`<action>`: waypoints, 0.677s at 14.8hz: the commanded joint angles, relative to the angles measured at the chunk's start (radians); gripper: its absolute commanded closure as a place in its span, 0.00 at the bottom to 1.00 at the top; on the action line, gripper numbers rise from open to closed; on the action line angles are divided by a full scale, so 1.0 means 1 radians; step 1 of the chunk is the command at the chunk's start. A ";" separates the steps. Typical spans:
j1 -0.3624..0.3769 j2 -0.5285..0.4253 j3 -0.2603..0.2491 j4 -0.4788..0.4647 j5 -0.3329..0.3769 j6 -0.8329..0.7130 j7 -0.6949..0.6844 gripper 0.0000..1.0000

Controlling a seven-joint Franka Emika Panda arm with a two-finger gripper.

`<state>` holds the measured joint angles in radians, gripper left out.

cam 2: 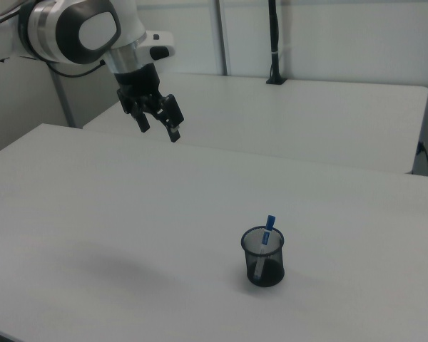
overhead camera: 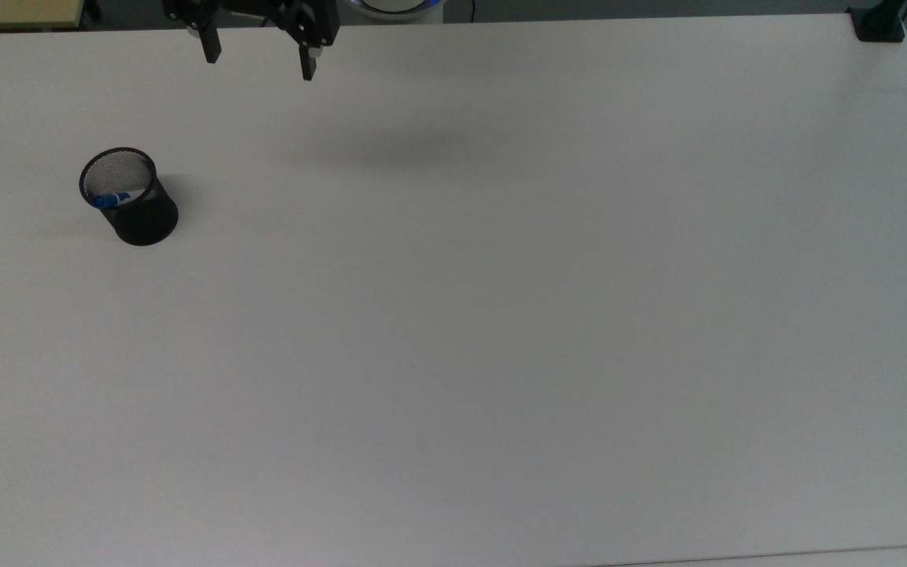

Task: Remove the marker
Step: 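Move the open gripper toward the black mesh pen cup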

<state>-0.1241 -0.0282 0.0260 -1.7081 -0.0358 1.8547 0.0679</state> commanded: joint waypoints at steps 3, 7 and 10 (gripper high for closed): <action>0.009 0.004 -0.008 0.015 -0.009 -0.023 -0.007 0.00; 0.009 0.004 -0.008 0.015 -0.009 -0.022 -0.007 0.00; 0.009 0.002 -0.008 0.010 -0.009 -0.023 -0.019 0.00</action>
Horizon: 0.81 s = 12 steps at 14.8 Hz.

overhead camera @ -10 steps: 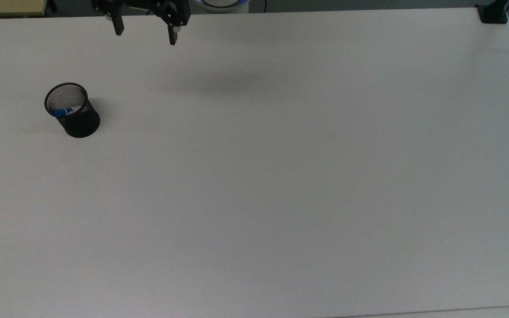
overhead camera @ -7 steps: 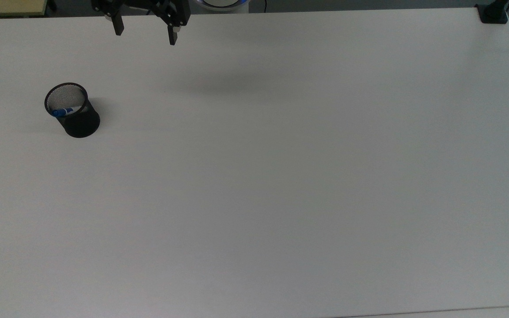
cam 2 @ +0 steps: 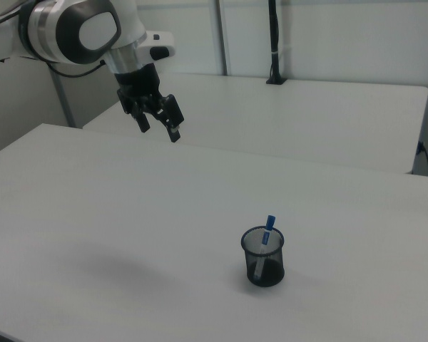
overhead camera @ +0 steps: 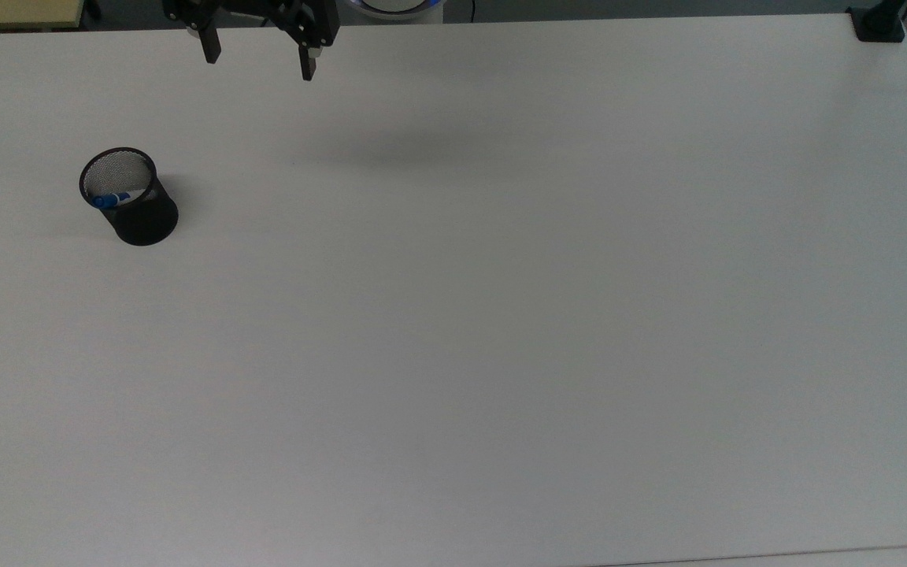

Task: Remove the marker
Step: 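Move the open gripper toward the black mesh pen cup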

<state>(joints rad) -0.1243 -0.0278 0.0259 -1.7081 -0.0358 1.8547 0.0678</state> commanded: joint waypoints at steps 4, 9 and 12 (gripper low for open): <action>-0.021 -0.004 -0.007 0.007 -0.013 -0.032 -0.141 0.00; -0.133 0.014 -0.009 -0.013 -0.111 -0.022 -0.359 0.00; -0.198 0.038 -0.015 -0.053 -0.176 0.038 -0.355 0.00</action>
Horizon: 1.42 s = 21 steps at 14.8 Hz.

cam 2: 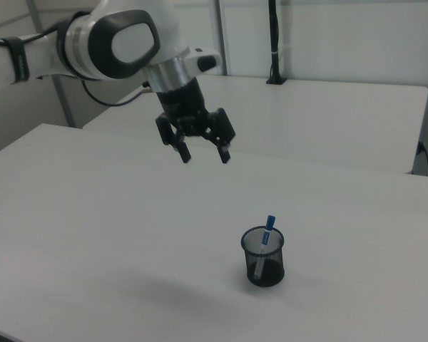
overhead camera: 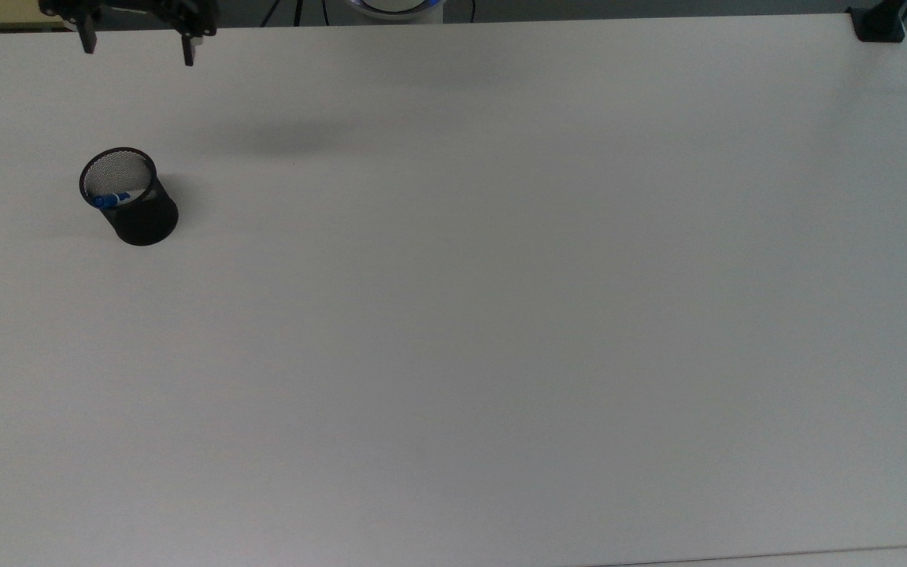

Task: Remove the marker
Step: 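Lower the gripper over the cup onto the blue-capped marker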

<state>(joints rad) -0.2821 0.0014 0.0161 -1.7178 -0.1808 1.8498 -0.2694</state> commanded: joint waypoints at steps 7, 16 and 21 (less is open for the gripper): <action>-0.095 0.139 -0.059 -0.224 -0.025 0.517 0.079 0.00; -0.097 0.244 -0.058 -0.224 0.128 0.723 0.193 0.34; -0.092 0.232 -0.055 -0.220 0.169 0.717 0.213 0.95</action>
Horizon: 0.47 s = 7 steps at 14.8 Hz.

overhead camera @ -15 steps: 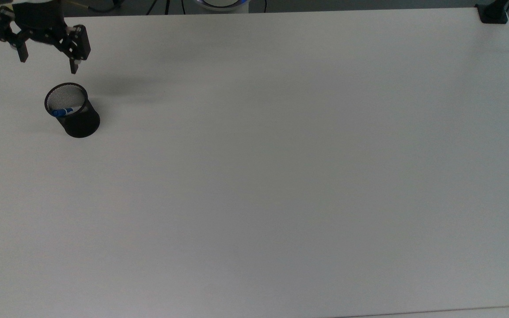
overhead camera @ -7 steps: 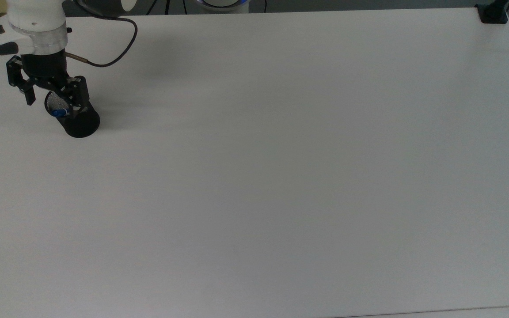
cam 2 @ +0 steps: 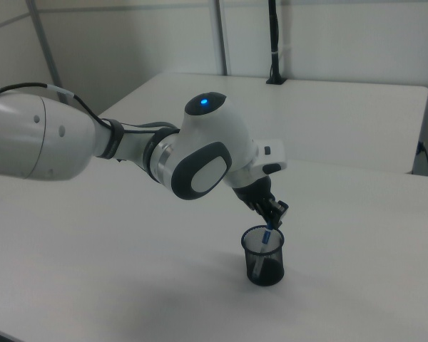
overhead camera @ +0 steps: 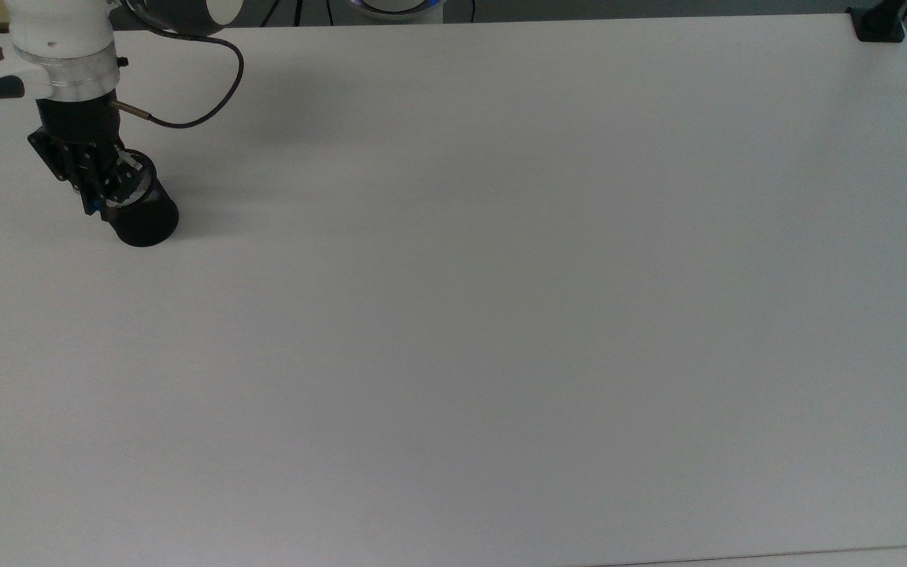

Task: Remove the marker
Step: 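Close the gripper on the marker's blue cap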

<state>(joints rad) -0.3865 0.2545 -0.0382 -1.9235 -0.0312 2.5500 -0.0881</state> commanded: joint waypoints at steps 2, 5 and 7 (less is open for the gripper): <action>0.012 -0.050 0.001 -0.012 0.020 0.010 0.031 0.96; 0.012 -0.131 0.007 0.026 0.020 -0.112 0.031 0.96; 0.012 -0.182 0.009 0.105 0.020 -0.250 0.027 0.96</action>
<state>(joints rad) -0.3843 0.1539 -0.0292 -1.8790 -0.0295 2.4550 -0.0693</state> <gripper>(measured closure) 0.811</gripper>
